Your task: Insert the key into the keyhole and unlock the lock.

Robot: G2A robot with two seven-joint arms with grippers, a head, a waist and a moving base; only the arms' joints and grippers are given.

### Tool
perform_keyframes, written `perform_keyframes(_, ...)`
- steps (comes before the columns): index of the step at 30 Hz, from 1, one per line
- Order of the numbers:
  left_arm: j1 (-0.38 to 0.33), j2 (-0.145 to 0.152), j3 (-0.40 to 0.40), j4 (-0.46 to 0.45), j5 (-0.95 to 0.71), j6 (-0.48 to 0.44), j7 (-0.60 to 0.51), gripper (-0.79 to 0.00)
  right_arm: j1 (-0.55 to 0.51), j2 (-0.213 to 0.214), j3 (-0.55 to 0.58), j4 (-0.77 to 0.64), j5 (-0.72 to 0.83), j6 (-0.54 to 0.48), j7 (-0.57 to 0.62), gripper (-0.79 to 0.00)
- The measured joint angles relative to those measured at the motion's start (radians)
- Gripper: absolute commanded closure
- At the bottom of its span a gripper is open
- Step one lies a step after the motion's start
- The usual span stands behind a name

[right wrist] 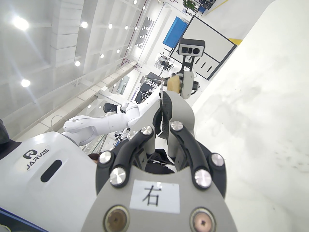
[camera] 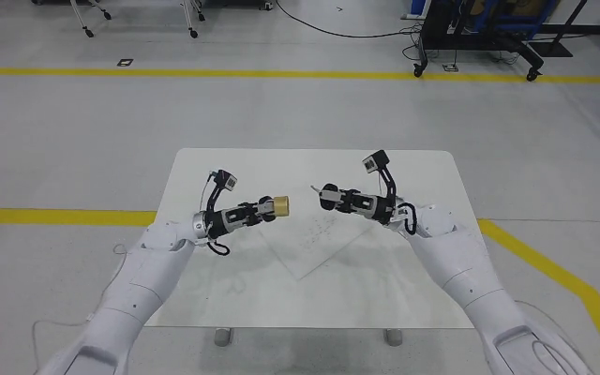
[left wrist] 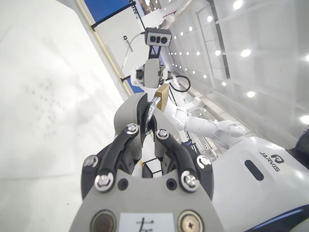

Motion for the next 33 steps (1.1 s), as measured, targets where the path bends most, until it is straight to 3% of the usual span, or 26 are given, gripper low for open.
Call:
perform_keyframes(6, -0.027, -0.007, 0.073, -0.026, 0.097, -0.006, 0.006, 0.000, 0.051, -0.037, -0.074, 0.067, 0.042, -0.020, 0.023, 0.000)
perform_keyframes(15, -0.044, -0.012, 0.115, -0.002, 0.028, -0.007, 0.008, 0.000, 0.103, -0.072, -0.143, 0.144, 0.020, -0.035, 0.053, 0.000)
perform_keyframes(24, -0.063, -0.018, 0.121, 0.055, -0.011, -0.022, 0.022, 0.000, 0.099, -0.072, -0.150, 0.125, -0.017, -0.027, 0.086, 0.000)
perform_keyframes(30, -0.080, -0.015, 0.125, 0.077, 0.134, -0.103, 0.102, 0.000, 0.077, -0.060, -0.122, 0.096, 0.010, -0.033, 0.080, 0.000)
perform_keyframes(33, -0.080, -0.016, 0.125, 0.077, 0.126, -0.101, 0.101, 0.000, 0.077, -0.060, -0.122, 0.096, 0.010, -0.033, 0.080, 0.000)
